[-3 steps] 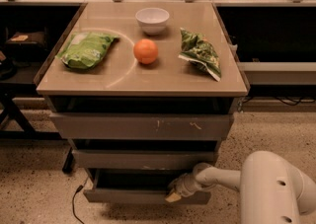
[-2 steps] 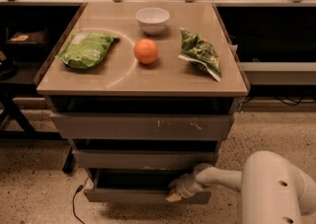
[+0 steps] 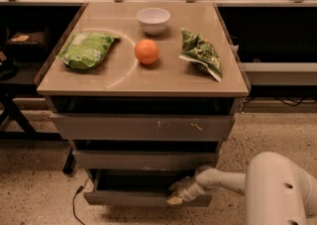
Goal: Open bottom drawer
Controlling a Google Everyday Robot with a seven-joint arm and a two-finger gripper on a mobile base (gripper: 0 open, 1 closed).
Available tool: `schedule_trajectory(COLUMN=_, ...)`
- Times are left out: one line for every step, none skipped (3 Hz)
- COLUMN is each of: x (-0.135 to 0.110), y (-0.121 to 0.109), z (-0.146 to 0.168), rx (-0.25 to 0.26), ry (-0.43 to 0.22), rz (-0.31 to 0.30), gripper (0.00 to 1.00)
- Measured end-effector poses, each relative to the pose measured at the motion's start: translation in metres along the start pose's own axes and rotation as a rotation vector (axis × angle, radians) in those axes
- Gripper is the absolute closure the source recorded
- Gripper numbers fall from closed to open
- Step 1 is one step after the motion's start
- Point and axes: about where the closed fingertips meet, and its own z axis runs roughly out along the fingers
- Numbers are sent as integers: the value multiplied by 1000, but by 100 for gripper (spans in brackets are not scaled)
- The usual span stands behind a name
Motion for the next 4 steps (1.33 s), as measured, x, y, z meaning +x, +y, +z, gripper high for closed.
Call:
schedule_trajectory(x=4, y=6, z=-3, rx=-6, ry=3, rz=14, gripper=100)
schedule_trajectory(x=9, y=18, z=-7, rx=-17, ry=8, rz=36, gripper=100)
schedule_trajectory(x=9, y=18, z=-7, rx=-17, ry=8, rz=36, gripper=100)
schedule_trajectory(x=11, y=24, z=-8, rx=-28, ry=13, rz=43, gripper=100)
